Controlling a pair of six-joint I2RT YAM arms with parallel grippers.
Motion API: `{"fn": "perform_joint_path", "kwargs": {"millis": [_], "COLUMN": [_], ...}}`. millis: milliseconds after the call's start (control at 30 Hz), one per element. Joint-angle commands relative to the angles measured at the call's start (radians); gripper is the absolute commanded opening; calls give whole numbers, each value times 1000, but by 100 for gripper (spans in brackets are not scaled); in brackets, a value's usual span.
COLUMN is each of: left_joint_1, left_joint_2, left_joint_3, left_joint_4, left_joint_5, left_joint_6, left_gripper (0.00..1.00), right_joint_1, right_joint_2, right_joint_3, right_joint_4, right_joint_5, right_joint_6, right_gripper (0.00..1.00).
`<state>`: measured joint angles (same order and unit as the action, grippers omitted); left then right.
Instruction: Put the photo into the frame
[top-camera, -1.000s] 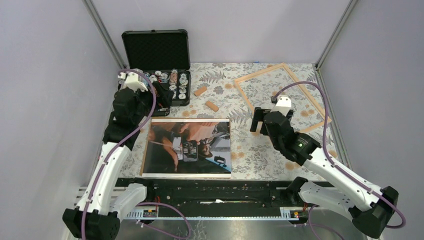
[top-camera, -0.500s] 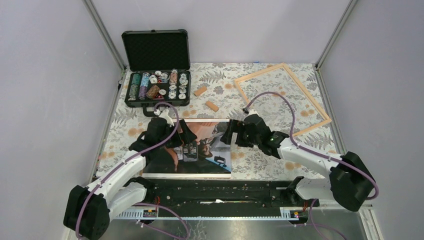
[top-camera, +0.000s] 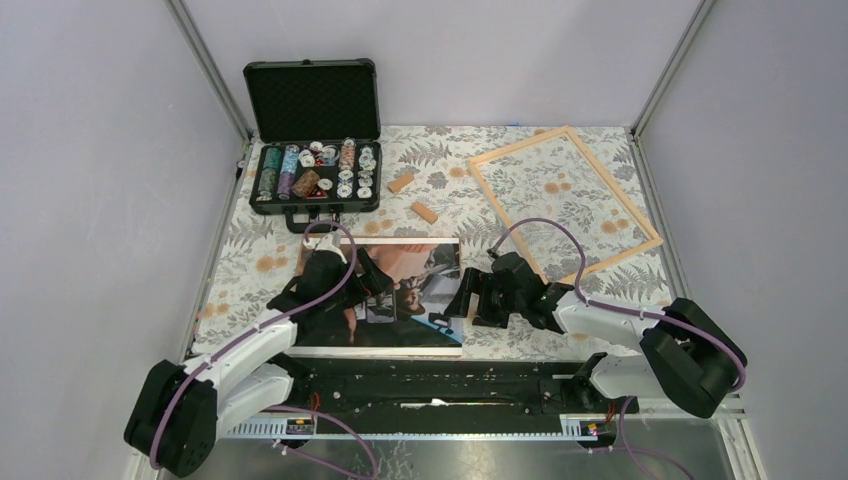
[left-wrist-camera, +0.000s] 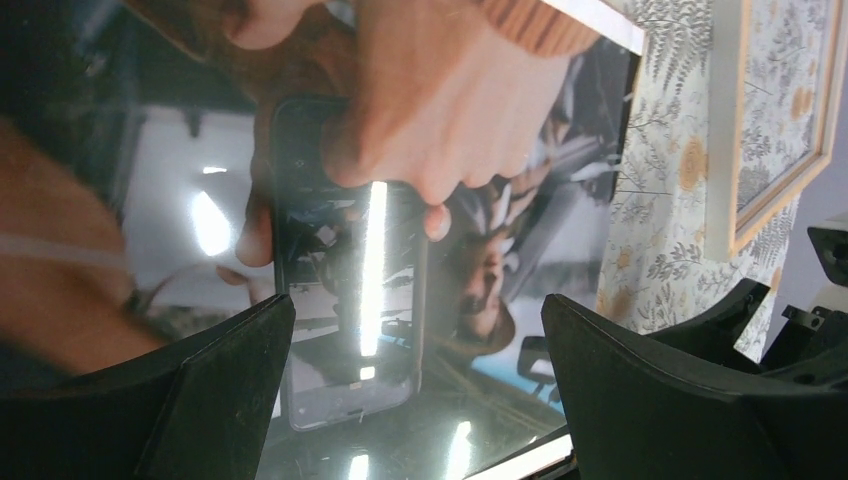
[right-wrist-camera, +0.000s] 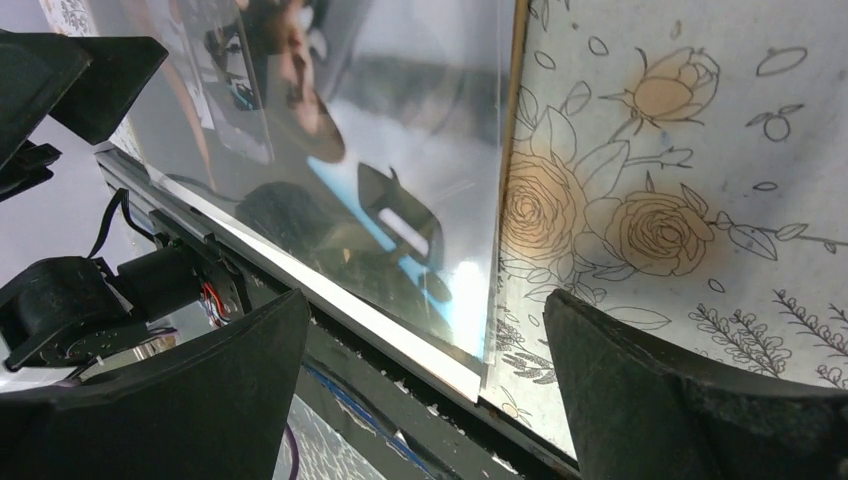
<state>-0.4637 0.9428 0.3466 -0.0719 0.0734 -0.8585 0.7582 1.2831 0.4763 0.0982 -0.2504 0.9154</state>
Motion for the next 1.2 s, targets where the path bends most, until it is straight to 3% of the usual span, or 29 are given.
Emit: {"fn": "perform_joint_path", "kwargs": {"millis": [0, 667, 1167], "left_joint_1": [-4, -4, -5], "left_joint_2": [38, 103, 66], "left_joint_3": [-12, -61, -75], "left_joint_4": [67, 110, 119], "left_joint_5": [-36, -55, -55], "left_joint_6": [-40, -88, -62], "left_gripper": [99, 99, 99], "right_joint_1": [-5, -5, -5], "right_joint_2": [7, 45, -37], "right_joint_3": [-23, -42, -184], "right_joint_4": [67, 176, 414], "right_joint_5": [-54, -135, -141], "right_joint_6": [43, 102, 306], "right_gripper": [92, 86, 85]}}
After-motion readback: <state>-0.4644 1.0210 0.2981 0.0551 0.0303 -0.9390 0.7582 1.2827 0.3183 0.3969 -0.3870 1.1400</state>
